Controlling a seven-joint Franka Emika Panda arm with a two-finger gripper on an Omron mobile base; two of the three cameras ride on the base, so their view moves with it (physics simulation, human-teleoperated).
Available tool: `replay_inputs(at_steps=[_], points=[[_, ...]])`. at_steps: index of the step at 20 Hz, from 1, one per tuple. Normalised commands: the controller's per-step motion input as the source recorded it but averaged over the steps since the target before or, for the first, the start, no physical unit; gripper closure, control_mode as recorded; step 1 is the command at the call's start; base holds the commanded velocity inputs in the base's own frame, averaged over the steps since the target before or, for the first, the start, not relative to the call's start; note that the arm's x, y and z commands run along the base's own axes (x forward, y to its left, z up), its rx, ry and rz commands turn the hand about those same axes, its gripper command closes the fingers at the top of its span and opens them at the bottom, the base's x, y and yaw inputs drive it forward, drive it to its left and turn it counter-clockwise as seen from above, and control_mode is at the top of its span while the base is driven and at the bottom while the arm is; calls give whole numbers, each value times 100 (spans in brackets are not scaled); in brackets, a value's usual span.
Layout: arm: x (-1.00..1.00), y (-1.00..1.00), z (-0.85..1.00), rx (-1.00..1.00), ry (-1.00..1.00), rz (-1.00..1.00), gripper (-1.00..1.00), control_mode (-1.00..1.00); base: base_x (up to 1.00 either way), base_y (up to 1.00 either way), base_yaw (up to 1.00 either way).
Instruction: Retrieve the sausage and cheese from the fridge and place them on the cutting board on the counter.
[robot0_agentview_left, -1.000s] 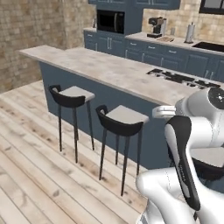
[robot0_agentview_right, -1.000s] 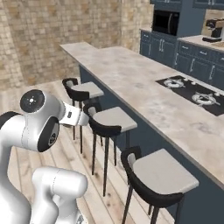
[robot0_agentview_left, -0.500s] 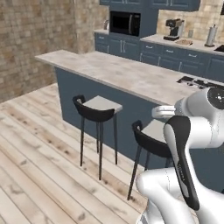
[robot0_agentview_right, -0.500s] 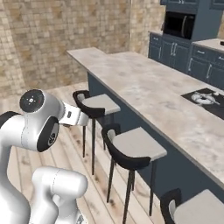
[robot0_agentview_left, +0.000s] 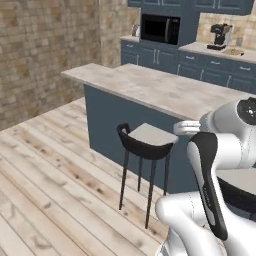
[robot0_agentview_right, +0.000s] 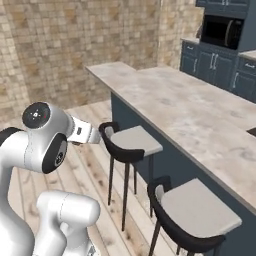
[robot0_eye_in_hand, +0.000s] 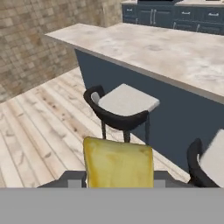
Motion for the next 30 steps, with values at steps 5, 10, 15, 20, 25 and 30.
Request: replay_inputs(at_steps=[5, 10, 15, 20, 25, 30], points=[[0, 0, 0, 0, 0, 0, 100, 100, 100, 100, 0], [0, 0, 0, 0, 0, 0, 100, 100, 100, 100, 0], [0, 0, 0, 0, 0, 0, 100, 100, 100, 100, 0], [0, 0, 0, 0, 0, 0, 100, 100, 100, 100, 0], [0, 0, 0, 0, 0, 0, 100, 100, 100, 100, -4], [0, 0, 0, 0, 0, 0, 100, 100, 100, 100, -7]])
